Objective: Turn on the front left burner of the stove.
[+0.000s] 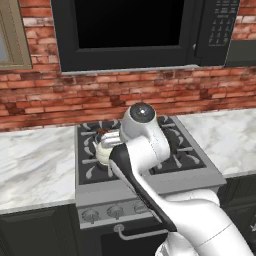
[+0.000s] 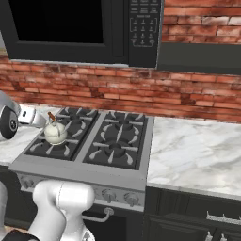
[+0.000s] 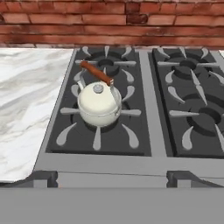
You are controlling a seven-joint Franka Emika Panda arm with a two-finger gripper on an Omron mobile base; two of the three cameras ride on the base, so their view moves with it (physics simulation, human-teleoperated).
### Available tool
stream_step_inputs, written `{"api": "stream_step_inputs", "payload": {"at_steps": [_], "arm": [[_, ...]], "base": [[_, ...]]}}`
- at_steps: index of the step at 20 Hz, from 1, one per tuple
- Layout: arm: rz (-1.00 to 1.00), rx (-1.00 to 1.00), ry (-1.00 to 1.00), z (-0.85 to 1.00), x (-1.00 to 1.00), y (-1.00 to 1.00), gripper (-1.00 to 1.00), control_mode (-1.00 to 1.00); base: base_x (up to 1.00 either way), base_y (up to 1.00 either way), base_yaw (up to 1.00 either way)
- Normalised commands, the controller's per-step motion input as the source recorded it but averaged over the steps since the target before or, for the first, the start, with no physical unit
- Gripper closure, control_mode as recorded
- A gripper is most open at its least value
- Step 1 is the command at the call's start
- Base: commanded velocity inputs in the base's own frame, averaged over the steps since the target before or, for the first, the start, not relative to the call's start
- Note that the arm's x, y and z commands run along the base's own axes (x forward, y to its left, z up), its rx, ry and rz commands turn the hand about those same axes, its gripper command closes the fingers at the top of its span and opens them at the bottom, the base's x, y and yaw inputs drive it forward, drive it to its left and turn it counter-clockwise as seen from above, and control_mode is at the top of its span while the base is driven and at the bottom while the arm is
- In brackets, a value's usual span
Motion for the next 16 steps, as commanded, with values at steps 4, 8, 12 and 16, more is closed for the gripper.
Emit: {"api": "stream_step_inputs", "payload": {"at_steps": [4,8,12,16], "arm": [[0.0,0.0,-0.32,-0.48,-0.07,0.45,-1.0,-1.0],[0.0,0.03,-0.57,-0.57,-0.18,0.38,-1.0,-1.0],[0.0,0.02,-0.63,-0.8,-0.32,0.25,-1.0,-1.0],[0.0,0.0,-0.4,-1.0,-0.38,0.15,-1.0,-1.0]], "base": [[0.0,0.0,0.0],[0.0,0.0,0.0],[0.0,0.0,0.0],[0.0,0.0,0.0]]}}
